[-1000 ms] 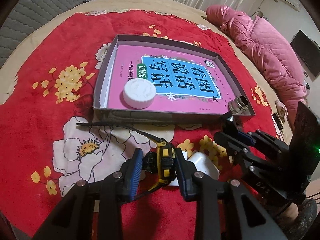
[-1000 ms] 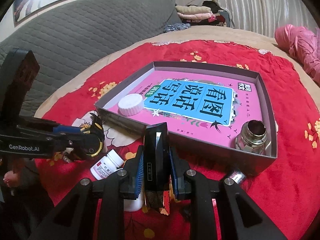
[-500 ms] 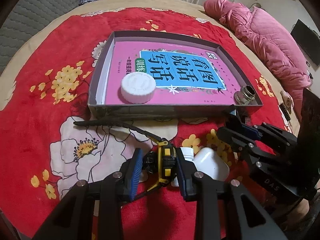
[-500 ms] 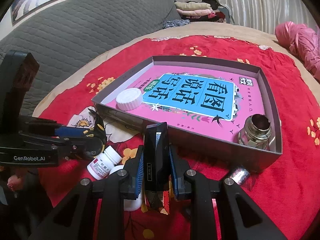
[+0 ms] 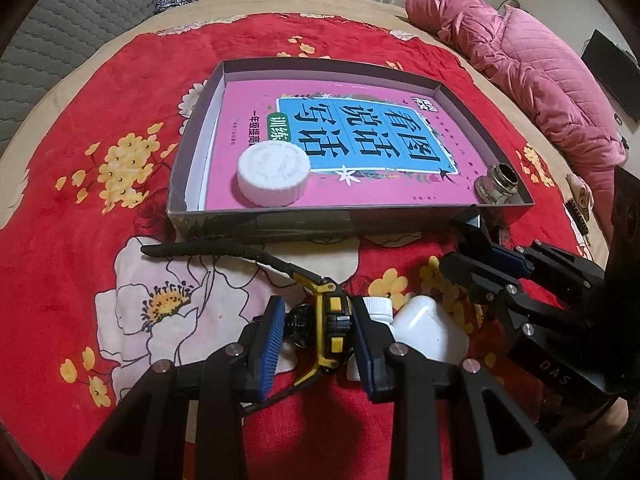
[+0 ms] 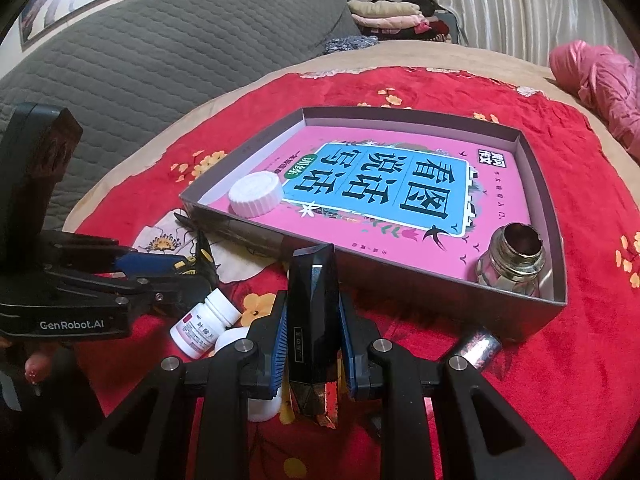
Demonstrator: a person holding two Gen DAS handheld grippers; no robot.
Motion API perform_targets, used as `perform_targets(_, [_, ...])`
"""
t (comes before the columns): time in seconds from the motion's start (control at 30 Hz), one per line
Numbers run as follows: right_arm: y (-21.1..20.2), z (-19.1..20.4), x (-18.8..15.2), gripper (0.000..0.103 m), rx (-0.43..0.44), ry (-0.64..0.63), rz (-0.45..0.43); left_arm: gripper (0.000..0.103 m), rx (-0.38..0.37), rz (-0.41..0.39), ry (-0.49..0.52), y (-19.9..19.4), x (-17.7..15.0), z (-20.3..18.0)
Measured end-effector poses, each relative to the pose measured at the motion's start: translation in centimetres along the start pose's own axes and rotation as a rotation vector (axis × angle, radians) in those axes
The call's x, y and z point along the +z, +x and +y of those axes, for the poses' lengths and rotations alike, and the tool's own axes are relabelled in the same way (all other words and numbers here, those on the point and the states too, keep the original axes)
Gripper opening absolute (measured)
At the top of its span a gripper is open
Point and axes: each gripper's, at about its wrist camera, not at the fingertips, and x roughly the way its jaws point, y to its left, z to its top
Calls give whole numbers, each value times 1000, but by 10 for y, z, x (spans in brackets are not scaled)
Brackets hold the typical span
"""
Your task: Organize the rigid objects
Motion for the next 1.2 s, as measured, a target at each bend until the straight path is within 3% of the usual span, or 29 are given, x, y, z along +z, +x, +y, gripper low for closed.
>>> perform_targets(0.67, [1,-4,0,24,12,25,-2,34,14,-7,7,1,4,-2])
perform_targets(1.0, [0,-5,1,24,12,28,-7,37,-8,-41,6,-13,6,-2])
perform_targets(1.2, [-1,-5,1,24,12,31,-10,37,-25,-15,25,-8,3,-9])
